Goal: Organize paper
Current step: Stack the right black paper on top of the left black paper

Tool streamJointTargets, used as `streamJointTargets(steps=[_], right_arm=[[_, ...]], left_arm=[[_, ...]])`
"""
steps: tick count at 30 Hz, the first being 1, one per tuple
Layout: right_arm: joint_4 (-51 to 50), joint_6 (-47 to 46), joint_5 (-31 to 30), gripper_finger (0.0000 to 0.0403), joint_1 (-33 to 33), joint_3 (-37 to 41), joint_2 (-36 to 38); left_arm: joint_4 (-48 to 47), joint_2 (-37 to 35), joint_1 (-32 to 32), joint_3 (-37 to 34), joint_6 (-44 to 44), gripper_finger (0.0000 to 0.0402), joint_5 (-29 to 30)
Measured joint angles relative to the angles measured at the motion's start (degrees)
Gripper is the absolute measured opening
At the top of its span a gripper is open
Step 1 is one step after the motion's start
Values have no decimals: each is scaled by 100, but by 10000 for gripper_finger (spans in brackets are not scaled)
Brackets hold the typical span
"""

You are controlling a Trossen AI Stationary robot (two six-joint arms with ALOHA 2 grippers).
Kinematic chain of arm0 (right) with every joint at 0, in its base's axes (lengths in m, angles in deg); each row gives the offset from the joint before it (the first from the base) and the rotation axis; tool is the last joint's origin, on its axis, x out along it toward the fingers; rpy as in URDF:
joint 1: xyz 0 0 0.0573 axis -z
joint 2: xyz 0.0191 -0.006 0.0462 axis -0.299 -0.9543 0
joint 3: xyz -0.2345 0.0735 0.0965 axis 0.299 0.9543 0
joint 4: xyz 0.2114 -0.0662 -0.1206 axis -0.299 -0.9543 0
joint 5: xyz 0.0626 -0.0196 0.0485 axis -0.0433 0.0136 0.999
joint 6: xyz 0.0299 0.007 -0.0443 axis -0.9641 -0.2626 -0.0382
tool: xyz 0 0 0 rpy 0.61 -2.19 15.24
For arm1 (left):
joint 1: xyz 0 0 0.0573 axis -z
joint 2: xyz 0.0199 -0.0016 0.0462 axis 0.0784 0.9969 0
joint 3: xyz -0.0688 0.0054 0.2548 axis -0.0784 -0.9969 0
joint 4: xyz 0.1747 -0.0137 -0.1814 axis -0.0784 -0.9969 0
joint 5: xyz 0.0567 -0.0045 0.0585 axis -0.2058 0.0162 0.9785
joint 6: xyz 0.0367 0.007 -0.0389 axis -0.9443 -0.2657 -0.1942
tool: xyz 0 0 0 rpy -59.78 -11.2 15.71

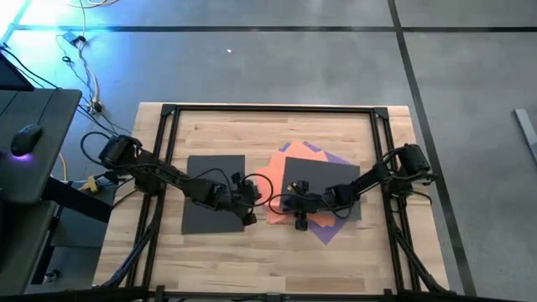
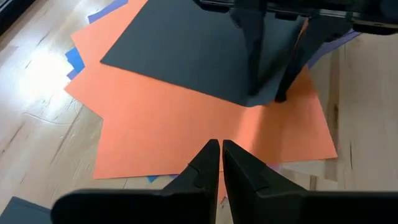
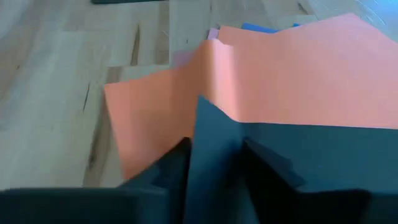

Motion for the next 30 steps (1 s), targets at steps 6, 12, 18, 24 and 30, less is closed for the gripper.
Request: streamJointTargets(steps=[6, 12, 18, 24, 30], right_arm=[[-209, 235, 65, 4, 4, 29, 326], [-231, 280, 62, 7, 4, 32, 650], [-198, 352, 40, 0, 8, 27, 684], [-178, 352, 41, 0, 8, 25, 686], [-178, 356, 42, 0, 4, 23, 688]], left_arm=[[1, 0, 64, -37, 124, 0, 3], [169, 32, 146, -55, -56, 0, 42], [1782, 436, 190, -54, -1601, 21, -230], [2978, 1150, 24, -49, -2139, 97, -279], [3051, 1597, -199, 164, -1985, 155, -489]])
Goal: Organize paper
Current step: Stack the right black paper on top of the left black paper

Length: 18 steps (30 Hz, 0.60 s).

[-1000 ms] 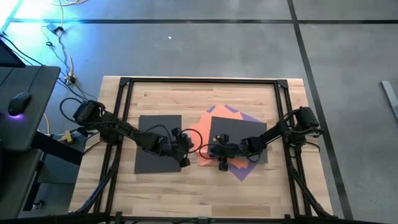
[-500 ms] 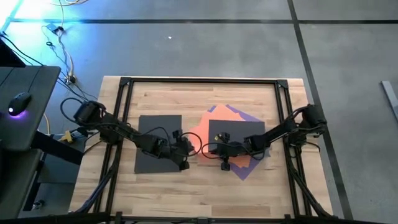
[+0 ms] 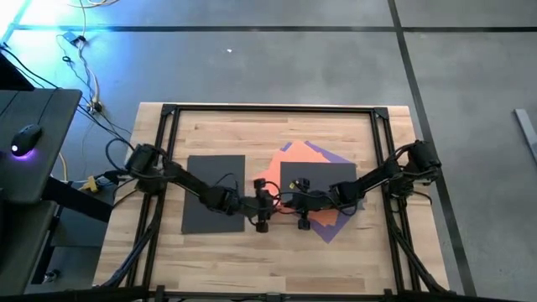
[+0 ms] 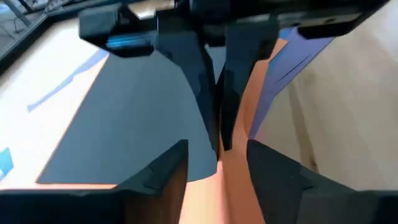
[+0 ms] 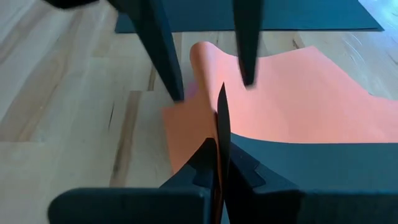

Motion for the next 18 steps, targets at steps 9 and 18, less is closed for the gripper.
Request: streamJointTargets(steps=[9, 18], right_arm=[[-24, -70, 0, 0, -2, -4, 4], [-68, -108, 62, 0, -4, -4, 4]], left_arm=[[-14, 300, -105, 317, -87, 127, -359], [-21, 287, -110, 317, -157, 32, -480]])
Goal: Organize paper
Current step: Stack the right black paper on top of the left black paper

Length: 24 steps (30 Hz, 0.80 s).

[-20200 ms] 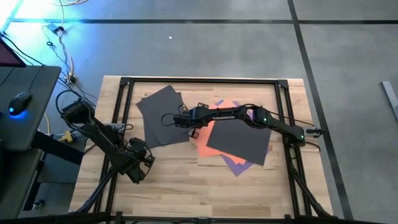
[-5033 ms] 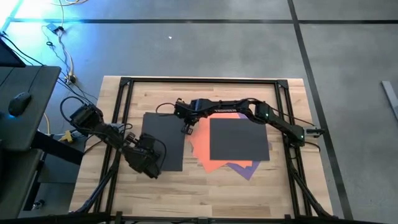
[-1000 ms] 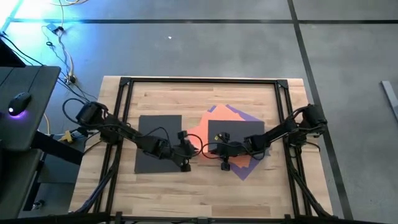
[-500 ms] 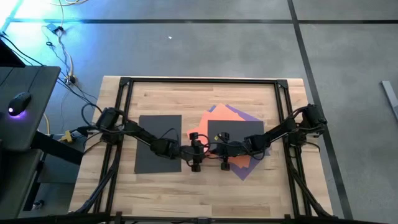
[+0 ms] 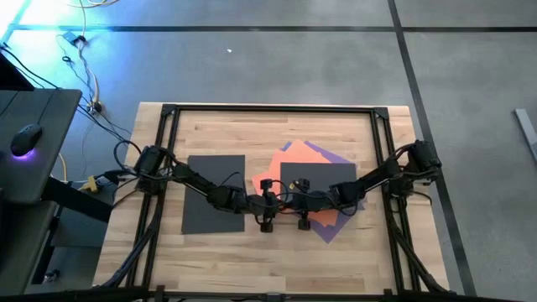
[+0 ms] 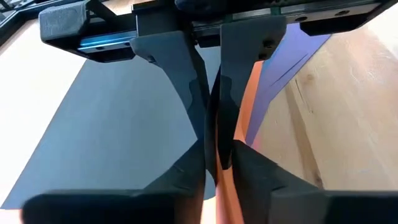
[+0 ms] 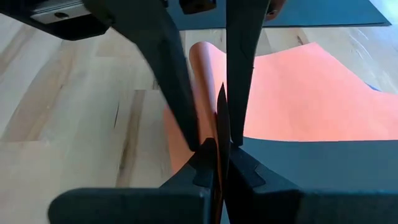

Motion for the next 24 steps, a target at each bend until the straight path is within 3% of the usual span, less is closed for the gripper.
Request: streamJointTargets(steps=[3, 9, 13, 16, 24], right_arm=[[-7, -1, 2, 0, 0, 0, 0], [-43, 13, -1, 5, 1, -1, 3], [-152, 358, 826, 31, 4, -4, 4], [-209, 325, 1071, 45, -9, -55, 4], [-1681, 345, 930, 54, -2, -690, 5]], left_arm=[[3, 0, -41, 0, 1, 6, -16], [-1, 0, -65, 0, 40, 0, -27], [2, -1, -61, 0, 43, 0, -34], [-1, -2, -64, 0, 44, 0, -3], [-29, -9, -64, 0, 51, 0, 34]])
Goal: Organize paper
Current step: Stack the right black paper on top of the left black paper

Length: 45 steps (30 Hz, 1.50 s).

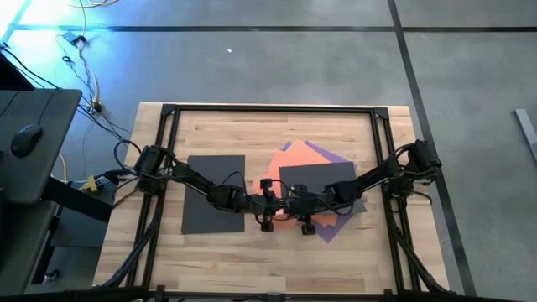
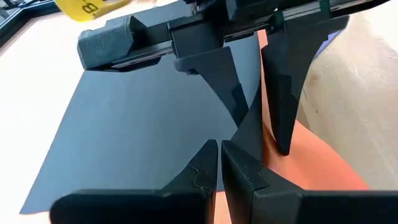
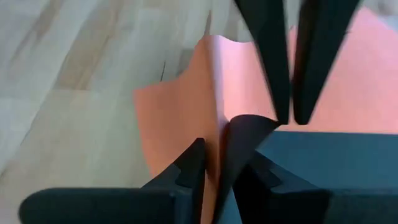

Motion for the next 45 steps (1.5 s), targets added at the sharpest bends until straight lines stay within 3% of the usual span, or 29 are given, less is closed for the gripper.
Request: streamJointTargets(steps=[8, 16, 20, 25, 31, 33, 40, 45], right_arm=[[-399, -213, -352, 53, 4, -219, 0], [-424, -345, -712, 50, 4, -219, 2], [-425, -344, -714, 15, -7, -219, 2], [-459, -295, -996, 2, -133, -219, 76], [-508, 81, -1178, 0, -362, -219, 517], [-507, 292, -1222, 0, -491, -219, 658], [-387, 592, -1370, 0, -815, -219, 1037], [-23, 816, -1374, 0, -928, -219, 1062]], left_arm=[[-9, -24, 80, -2, 6, 11, -193], [-46, -55, 101, -2, -15, 83, -221], [-202, -56, 111, -2, -345, 111, -192], [-506, -57, 329, -2, -1395, 130, 364], [-268, -56, 721, -4, -2542, 142, 1558], [-142, -56, 771, -4, -2735, 147, 1558], [-34, -55, 750, -4, -2568, 166, 1095], [122, -57, 662, -4, -2126, 168, 1130]])
